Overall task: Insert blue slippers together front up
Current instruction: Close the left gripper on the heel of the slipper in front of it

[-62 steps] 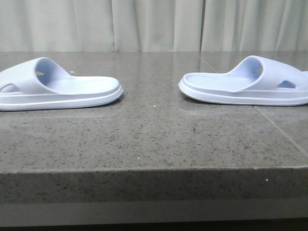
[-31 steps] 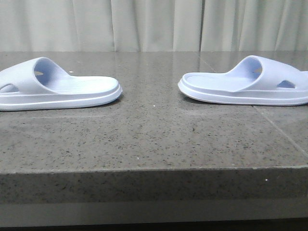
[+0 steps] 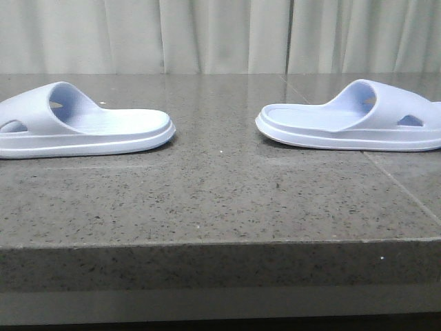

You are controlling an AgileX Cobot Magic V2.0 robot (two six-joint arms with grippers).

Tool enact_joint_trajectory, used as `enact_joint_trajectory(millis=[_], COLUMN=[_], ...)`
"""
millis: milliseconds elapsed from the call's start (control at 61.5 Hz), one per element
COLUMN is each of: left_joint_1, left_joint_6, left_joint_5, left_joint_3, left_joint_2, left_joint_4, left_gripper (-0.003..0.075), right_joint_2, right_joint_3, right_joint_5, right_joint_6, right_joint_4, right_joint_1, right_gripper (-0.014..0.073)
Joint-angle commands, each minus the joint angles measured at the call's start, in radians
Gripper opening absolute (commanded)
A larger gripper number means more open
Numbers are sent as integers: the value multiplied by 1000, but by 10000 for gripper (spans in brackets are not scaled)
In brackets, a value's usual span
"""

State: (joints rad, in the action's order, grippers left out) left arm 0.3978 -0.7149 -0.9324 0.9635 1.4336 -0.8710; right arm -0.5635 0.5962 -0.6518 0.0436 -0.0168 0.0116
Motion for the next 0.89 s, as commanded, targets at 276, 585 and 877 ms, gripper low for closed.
enact_joint_trajectory(millis=[276, 585, 877], left_joint_1=[2, -52, -114], left_joint_6=[-57, -92, -92], left_joint_5=[-14, -5, 64], left_joint_3=[98, 104, 106], left_joint_2=[74, 111, 159], left_joint_4=[-151, -165, -163], left_gripper=[365, 386, 386], right_joint_2=[-9, -9, -9], right_joint_3=[38, 38, 38], right_joint_5=[61, 61, 61], right_joint_6=[-6, -6, -6], right_joint_4=[5, 6, 6], right_joint_1=[-4, -4, -4], right_gripper=[374, 374, 374])
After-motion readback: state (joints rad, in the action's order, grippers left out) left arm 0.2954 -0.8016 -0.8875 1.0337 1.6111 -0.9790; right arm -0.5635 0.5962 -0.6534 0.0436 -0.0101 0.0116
